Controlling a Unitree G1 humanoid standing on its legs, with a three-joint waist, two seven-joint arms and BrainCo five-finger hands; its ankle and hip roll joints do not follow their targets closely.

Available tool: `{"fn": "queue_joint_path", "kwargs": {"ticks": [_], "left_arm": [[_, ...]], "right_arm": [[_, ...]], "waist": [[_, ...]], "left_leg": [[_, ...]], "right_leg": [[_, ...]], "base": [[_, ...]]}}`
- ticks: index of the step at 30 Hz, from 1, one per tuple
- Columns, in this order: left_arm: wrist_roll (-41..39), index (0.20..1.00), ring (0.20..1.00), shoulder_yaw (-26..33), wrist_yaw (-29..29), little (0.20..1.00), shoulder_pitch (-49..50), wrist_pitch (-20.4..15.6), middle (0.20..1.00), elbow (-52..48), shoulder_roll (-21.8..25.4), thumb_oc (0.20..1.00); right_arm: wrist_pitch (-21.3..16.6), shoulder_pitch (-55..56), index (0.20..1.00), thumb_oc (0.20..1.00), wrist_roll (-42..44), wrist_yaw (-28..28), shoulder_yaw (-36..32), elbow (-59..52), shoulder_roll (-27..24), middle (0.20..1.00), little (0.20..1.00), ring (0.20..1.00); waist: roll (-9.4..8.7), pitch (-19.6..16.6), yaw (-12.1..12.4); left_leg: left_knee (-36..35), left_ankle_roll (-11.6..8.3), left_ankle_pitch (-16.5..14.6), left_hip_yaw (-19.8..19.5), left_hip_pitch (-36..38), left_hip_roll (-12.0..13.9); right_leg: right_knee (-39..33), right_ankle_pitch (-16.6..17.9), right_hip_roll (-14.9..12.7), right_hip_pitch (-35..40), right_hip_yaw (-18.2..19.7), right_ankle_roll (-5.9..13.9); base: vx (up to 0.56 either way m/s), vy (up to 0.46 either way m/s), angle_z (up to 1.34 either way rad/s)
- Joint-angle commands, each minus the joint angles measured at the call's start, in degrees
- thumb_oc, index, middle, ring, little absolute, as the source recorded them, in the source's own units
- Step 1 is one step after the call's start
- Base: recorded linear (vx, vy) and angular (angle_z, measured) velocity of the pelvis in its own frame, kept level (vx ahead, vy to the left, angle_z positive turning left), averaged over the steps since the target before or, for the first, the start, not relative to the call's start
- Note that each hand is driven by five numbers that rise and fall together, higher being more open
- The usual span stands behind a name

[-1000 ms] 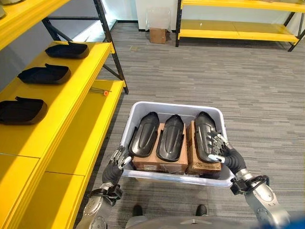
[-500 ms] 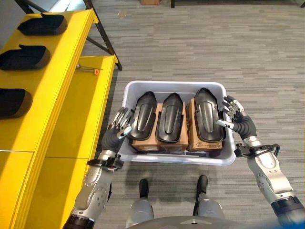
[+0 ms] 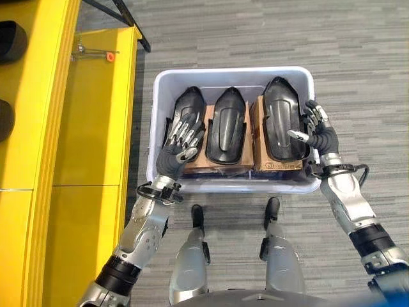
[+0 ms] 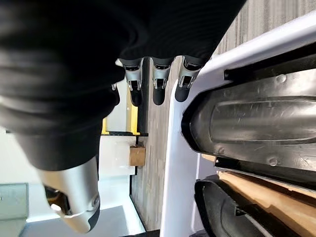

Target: Move parts from the plastic box to the shelf.

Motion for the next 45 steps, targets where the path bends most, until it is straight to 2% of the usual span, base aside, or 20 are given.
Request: {"fn": "queue_joint_path", "kwargs": {"ticks": [1,7,22,36,45], "left_arm": [[-0.7,1.0,1.0,-1.8,1.0,1.0,0.1,-3.1,1.0,-4.3,0.7,1.0],[-0.1,1.0,1.0,-4.2,1.9,1.0,-2.6,-3.0,1.0,-4.2,0.6,1.0],[0.1,1.0,1.0,-6.1,3.3,1.0,-5.5,-3.3,1.0,-5.0,1.2,1.0],[0.0,1.0,1.0,-6.5,3.8,1.0,-5.9,-3.5,1.0,-5.7,1.6,1.0],[-0.1,1.0,1.0,-6.4,4.1,1.0,-5.8,-3.8,1.0,-5.8,1.7,1.0]], "right_arm": [[-3.3,-4.8,1.0,1.0,-3.5,-3.8,0.2,2.7,-1.9,1.0,1.0,1.0],[-2.8,-9.6,1.0,1.0,-5.8,-7.2,0.1,7.2,-3.9,1.0,1.0,1.0],[-2.1,-18.7,1.0,1.0,-7.8,-12.2,0.8,16.3,-8.3,1.0,1.0,1.0],[-2.1,-19.6,1.0,1.0,-7.0,-13.5,0.5,21.7,-8.5,1.0,1.0,1.0],[-1.8,-20.0,1.0,1.0,-7.1,-12.9,2.1,22.7,-7.4,1.0,1.0,1.0]], "waist": [[-0.14,-3.4,0.1],[1.18,-1.3,0.4],[2.47,0.8,0.9],[3.05,1.0,1.1],[2.76,1.3,1.2]], "left_leg": [[1.1,0.22,1.8,-0.4,-2.6,2.0],[1.5,0.11,2.5,-0.7,-4.6,1.9],[2.1,0.07,3.0,-1.0,-8.5,1.7],[3.0,0.28,2.9,-1.3,-10.8,1.3],[3.5,0.35,2.8,-1.4,-11.9,1.3]], "right_leg": [[8.9,-1.4,-6.0,-5.9,5.5,4.2],[9.3,-1.0,-6.1,-7.7,5.5,4.22],[10.6,-1.1,-6.2,-11.8,5.7,3.73],[11.5,-1.5,-6.1,-14.0,6.2,3.44],[11.9,-1.6,-5.9,-15.2,6.3,3.33]], "base": [[-0.05,-0.005,0.0],[-0.04,-0.004,0.02],[-0.01,-0.003,0.01],[0.0,0.0,0.0],[0.0,0.0,0.0]]}}
